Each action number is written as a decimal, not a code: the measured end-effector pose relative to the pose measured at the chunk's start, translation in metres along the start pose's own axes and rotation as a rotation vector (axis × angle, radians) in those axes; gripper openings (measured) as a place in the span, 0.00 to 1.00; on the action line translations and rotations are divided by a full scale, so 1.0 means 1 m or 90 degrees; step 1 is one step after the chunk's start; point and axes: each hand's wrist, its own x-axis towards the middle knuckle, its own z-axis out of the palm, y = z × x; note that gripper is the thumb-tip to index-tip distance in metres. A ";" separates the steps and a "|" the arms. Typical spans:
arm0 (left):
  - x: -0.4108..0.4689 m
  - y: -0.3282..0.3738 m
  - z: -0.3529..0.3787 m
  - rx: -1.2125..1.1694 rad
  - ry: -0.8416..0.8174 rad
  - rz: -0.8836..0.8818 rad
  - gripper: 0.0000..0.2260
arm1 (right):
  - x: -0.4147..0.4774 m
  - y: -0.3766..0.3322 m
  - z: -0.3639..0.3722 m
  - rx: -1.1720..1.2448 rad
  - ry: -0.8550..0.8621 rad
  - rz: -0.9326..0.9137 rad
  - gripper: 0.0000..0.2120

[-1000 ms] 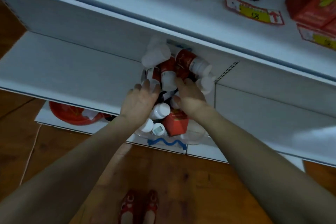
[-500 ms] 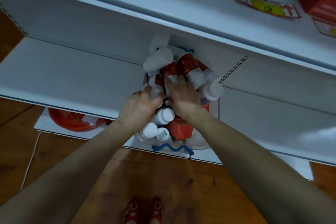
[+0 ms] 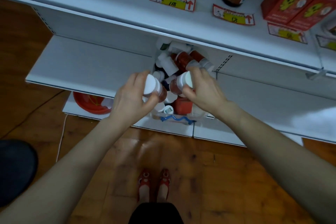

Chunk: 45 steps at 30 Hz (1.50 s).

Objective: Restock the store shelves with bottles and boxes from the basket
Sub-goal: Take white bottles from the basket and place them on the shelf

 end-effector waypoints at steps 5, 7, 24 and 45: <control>-0.009 0.027 -0.060 -0.045 0.036 -0.035 0.34 | -0.034 -0.014 -0.054 0.022 0.001 0.010 0.32; -0.007 0.037 -0.080 -0.058 0.050 -0.014 0.33 | -0.045 -0.019 -0.078 0.024 0.021 -0.005 0.36; 0.039 0.137 -0.159 -0.138 0.092 0.118 0.22 | -0.143 -0.065 -0.203 0.274 0.049 -0.047 0.22; 0.035 0.283 -0.100 -0.754 -0.244 -0.039 0.09 | -0.269 0.031 -0.253 0.744 0.006 0.001 0.18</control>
